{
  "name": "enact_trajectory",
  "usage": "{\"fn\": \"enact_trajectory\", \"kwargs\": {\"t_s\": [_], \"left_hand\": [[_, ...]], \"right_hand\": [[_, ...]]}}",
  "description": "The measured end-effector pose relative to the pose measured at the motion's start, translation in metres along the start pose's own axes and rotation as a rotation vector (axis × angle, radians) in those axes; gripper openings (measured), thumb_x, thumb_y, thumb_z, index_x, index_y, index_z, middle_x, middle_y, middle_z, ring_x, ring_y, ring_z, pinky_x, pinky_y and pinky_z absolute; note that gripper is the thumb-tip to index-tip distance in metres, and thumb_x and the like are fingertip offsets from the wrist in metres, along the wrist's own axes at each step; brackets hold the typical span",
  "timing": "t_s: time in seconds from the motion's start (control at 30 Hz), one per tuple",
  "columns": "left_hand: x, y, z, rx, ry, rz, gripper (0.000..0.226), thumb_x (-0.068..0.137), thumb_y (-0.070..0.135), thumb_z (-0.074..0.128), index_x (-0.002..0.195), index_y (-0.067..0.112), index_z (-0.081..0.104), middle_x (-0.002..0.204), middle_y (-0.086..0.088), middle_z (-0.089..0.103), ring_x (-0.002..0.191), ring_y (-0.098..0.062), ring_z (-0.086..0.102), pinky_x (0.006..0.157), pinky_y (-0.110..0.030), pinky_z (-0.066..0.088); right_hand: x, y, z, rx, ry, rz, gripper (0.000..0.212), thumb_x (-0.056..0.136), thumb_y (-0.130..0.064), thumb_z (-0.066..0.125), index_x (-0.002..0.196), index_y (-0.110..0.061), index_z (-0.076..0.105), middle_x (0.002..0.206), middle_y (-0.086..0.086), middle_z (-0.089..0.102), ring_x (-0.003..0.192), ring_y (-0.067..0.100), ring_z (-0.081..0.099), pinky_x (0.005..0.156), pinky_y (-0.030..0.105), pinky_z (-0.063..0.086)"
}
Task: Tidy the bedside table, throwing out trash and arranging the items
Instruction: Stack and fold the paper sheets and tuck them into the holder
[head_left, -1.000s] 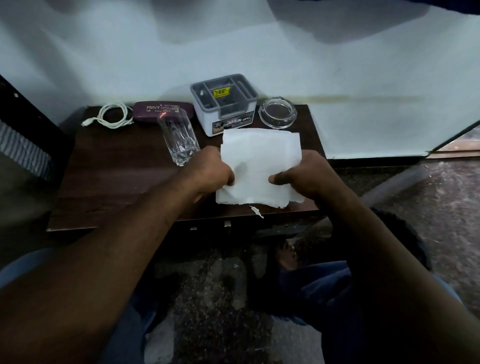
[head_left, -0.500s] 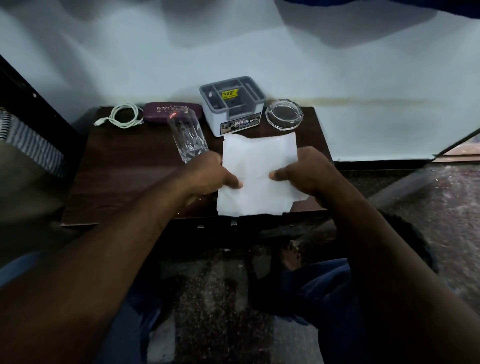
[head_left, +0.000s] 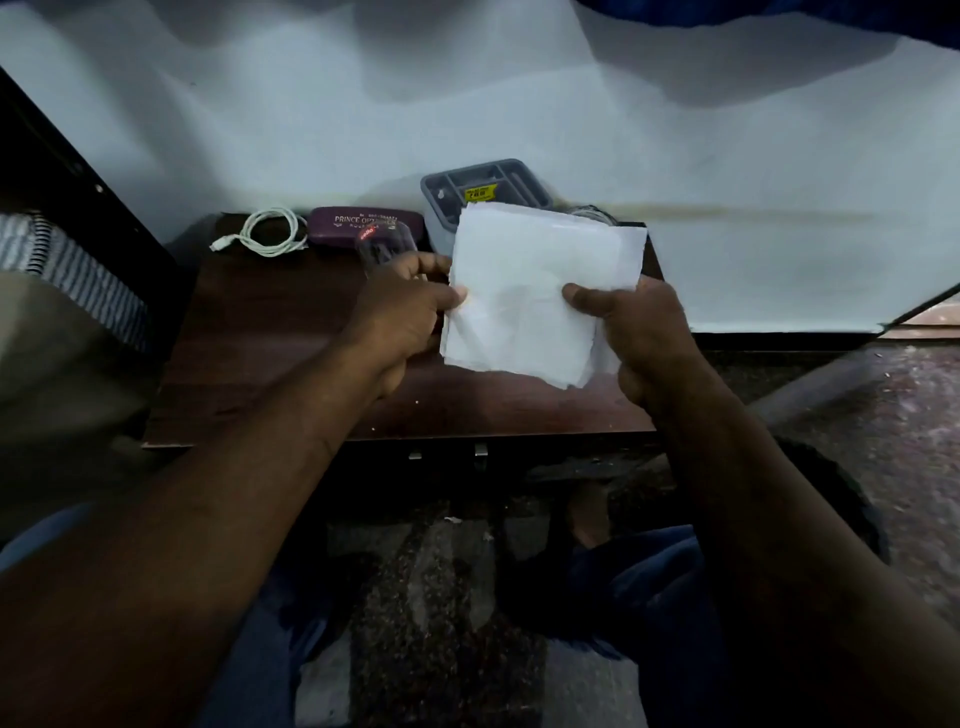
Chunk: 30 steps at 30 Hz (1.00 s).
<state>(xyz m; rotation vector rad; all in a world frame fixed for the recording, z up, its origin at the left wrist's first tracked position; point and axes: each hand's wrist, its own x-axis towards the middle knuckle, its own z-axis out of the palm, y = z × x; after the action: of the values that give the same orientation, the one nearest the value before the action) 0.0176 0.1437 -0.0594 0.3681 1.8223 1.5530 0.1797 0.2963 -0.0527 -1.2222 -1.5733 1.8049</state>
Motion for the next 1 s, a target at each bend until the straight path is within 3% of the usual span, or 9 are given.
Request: {"fn": "enact_trajectory", "kwargs": {"t_s": [0.2,0.33,0.57,0.63,0.73,0.8,0.87,0.93,1.0], "left_hand": [[0.004,0.001,-0.002,0.009,0.035,0.103,0.046,0.073,-0.014,0.054,0.096,0.025,0.062,0.121,-0.014,0.069,0.098,-0.027,0.066,0.066,-0.030,0.047],[0.005,-0.001,-0.002,0.058,0.073,0.181,0.037,0.079,-0.009,0.069,0.088,0.026,0.060,0.096,-0.002,0.067,0.086,-0.014,0.062,0.072,-0.030,0.049],[0.001,-0.006,-0.001,0.224,-0.068,0.282,0.025,0.088,0.006,0.074,0.078,0.030,0.072,0.085,0.013,0.072,0.081,-0.006,0.064,0.078,-0.026,0.051],[-0.003,-0.004,0.002,0.224,-0.100,0.267,0.012,0.091,0.030,0.075,0.080,0.026,0.078,0.090,0.013,0.079,0.086,-0.003,0.067,0.086,-0.031,0.054],[-0.008,0.001,0.003,0.300,-0.137,0.142,0.060,0.076,0.089,0.054,0.082,0.035,0.081,0.096,0.014,0.079,0.099,-0.009,0.071,0.086,-0.039,0.053],[-0.013,0.004,0.003,0.356,-0.212,0.114,0.075,0.071,0.099,0.044,0.080,0.035,0.082,0.086,0.020,0.077,0.091,-0.005,0.071,0.078,-0.038,0.052],[-0.013,0.002,0.003,0.400,-0.214,0.156,0.065,0.074,0.090,0.057,0.078,0.031,0.082,0.085,0.017,0.078,0.090,-0.007,0.071,0.084,-0.045,0.054],[-0.009,-0.001,0.004,0.381,-0.161,0.175,0.039,0.078,0.064,0.077,0.074,0.025,0.081,0.089,0.007,0.080,0.094,-0.019,0.073,0.091,-0.045,0.055],[-0.005,-0.004,0.004,0.245,-0.119,0.143,0.021,0.080,0.035,0.086,0.074,0.017,0.077,0.087,0.002,0.079,0.085,-0.018,0.071,0.085,-0.039,0.055]], "right_hand": [[0.008,0.004,0.000,0.070,-0.001,0.068,0.036,0.086,0.001,0.078,0.122,-0.003,0.070,0.113,0.009,0.080,0.104,0.032,0.076,0.093,0.053,0.062],[0.010,0.005,0.000,0.102,0.000,0.094,0.037,0.086,0.000,0.079,0.122,-0.002,0.069,0.117,0.012,0.078,0.108,0.035,0.074,0.097,0.057,0.060],[0.008,0.003,0.001,0.147,-0.008,0.115,0.039,0.088,0.003,0.076,0.126,0.001,0.067,0.122,0.015,0.076,0.111,0.038,0.073,0.099,0.059,0.058],[0.007,0.002,0.002,0.151,-0.006,0.121,0.039,0.089,0.004,0.075,0.127,0.001,0.067,0.122,0.015,0.076,0.112,0.038,0.072,0.099,0.059,0.058],[0.006,0.001,0.002,0.133,0.010,0.121,0.039,0.089,0.004,0.074,0.127,0.000,0.066,0.121,0.014,0.076,0.110,0.036,0.072,0.099,0.058,0.058],[0.006,0.001,0.002,0.120,0.027,0.126,0.040,0.089,0.003,0.074,0.128,0.000,0.066,0.120,0.012,0.076,0.109,0.035,0.073,0.098,0.055,0.059],[0.005,0.001,0.003,0.107,0.032,0.130,0.039,0.089,0.002,0.074,0.128,0.000,0.067,0.115,0.011,0.077,0.105,0.033,0.074,0.088,0.047,0.063],[0.003,0.000,0.003,0.084,0.029,0.129,0.038,0.088,0.000,0.075,0.125,-0.002,0.068,0.108,0.007,0.079,0.095,0.028,0.077,0.070,0.035,0.064],[0.002,0.000,0.002,0.079,0.022,0.135,0.038,0.087,0.001,0.075,0.124,-0.004,0.068,0.107,0.007,0.079,0.094,0.027,0.077,0.069,0.035,0.063]]}}
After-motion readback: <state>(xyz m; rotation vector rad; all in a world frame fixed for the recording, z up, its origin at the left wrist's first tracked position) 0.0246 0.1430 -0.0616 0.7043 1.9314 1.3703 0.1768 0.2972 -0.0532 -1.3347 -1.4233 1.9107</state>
